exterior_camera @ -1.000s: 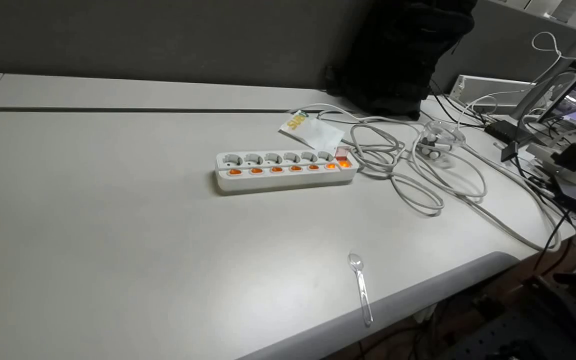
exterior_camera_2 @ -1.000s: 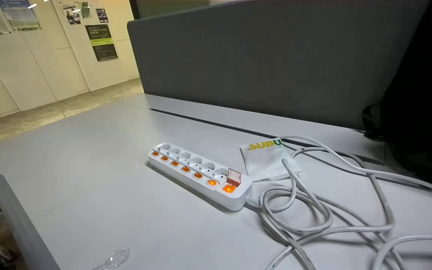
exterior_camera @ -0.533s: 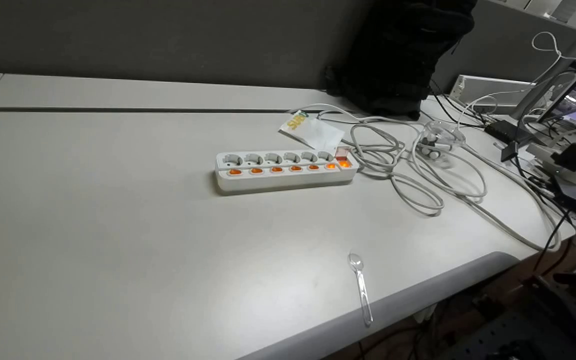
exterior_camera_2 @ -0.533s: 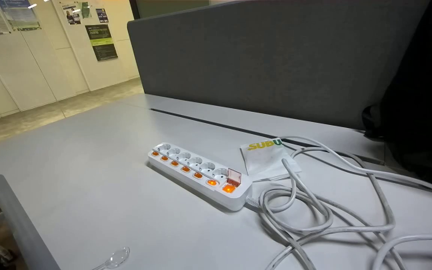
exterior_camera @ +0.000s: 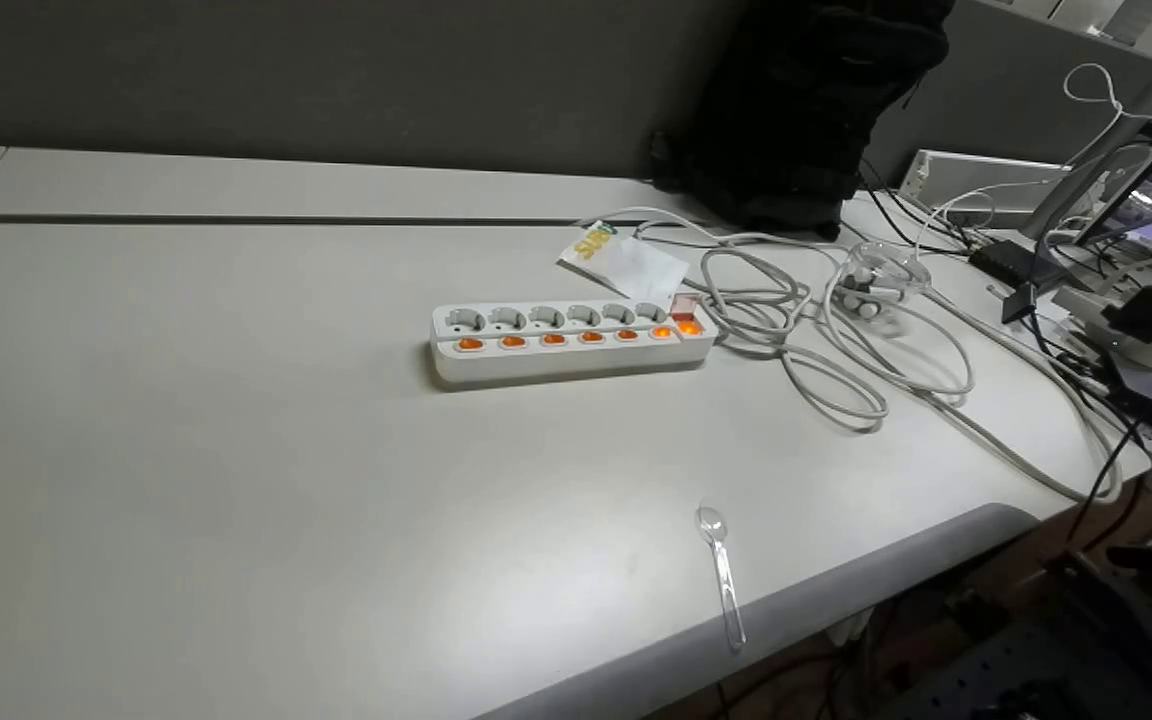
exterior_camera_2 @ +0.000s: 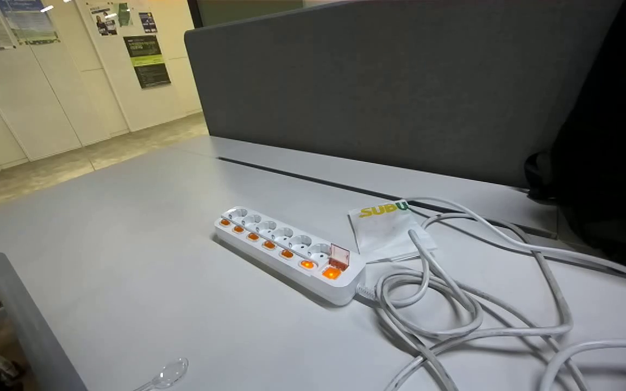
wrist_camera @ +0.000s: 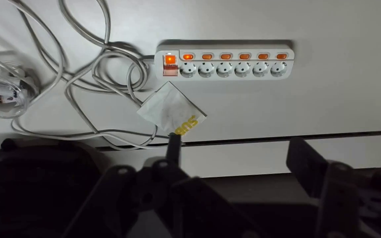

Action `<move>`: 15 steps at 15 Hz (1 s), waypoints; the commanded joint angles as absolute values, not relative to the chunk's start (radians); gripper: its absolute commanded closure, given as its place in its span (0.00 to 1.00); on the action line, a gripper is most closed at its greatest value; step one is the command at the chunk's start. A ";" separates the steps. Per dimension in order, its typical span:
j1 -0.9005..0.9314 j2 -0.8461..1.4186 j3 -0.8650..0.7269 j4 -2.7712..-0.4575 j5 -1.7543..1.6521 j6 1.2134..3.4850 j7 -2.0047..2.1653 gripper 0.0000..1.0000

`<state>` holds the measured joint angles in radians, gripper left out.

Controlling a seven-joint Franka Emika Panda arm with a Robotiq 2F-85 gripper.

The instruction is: Turn off the second switch from the right side of the adapter

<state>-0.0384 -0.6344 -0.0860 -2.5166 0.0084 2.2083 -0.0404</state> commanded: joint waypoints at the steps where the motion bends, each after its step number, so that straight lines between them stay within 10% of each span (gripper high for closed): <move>1: -0.040 -0.503 -0.087 -2.508 0.056 2.302 -0.009 0.49; 8: -0.068 -0.275 -0.066 -2.489 0.037 2.383 0.049 0.97; 15: -0.082 -0.115 -0.066 -2.471 0.010 2.430 0.115 1.00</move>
